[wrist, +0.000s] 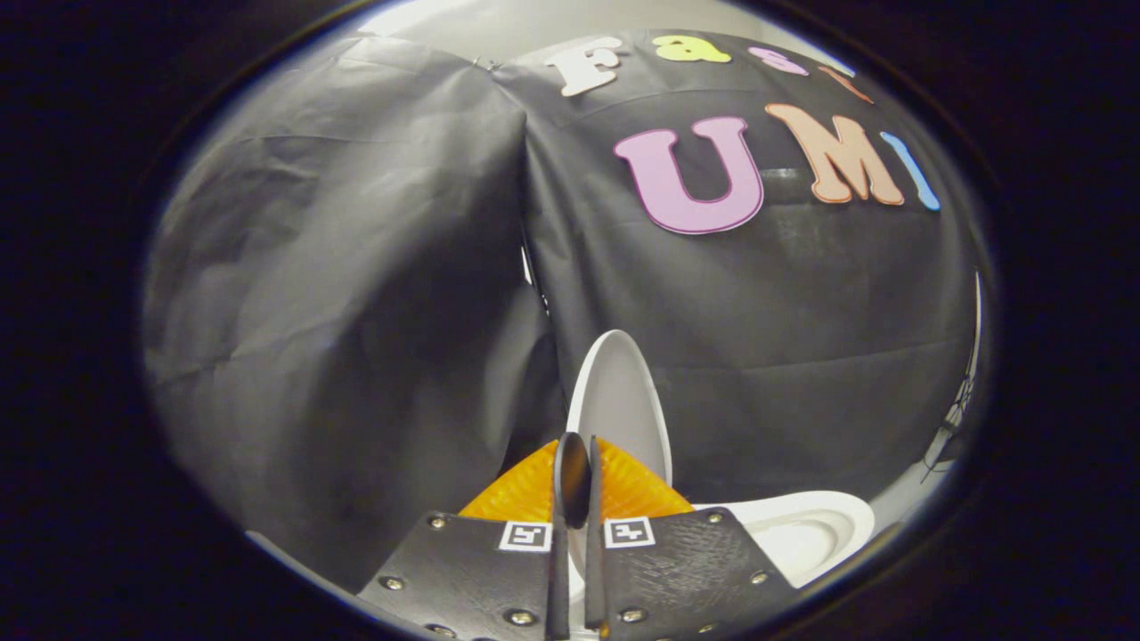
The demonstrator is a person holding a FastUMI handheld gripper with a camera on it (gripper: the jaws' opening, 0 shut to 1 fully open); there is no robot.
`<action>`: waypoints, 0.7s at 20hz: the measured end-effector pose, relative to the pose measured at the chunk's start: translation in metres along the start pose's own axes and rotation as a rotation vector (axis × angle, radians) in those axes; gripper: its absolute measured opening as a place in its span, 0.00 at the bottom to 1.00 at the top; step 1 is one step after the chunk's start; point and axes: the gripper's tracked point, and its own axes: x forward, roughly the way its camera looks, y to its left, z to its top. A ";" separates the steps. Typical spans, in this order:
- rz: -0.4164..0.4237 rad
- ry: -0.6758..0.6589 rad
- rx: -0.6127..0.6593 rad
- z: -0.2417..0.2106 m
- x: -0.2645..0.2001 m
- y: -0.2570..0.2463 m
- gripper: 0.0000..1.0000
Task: Open the toilet lid.
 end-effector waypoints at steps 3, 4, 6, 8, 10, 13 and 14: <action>-0.026 0.000 -0.053 0.003 0.000 0.001 0.07; -0.003 -0.001 -0.058 -0.002 0.002 0.008 0.07; 0.022 -0.002 -0.062 -0.005 0.004 0.015 0.22; 0.045 0.007 -0.053 -0.008 0.006 0.021 0.31; 0.039 -0.009 -0.051 -0.004 0.002 0.020 0.41; 0.026 -0.048 -0.052 0.010 -0.006 0.012 0.64; 0.018 -0.067 -0.049 0.018 -0.010 0.006 0.69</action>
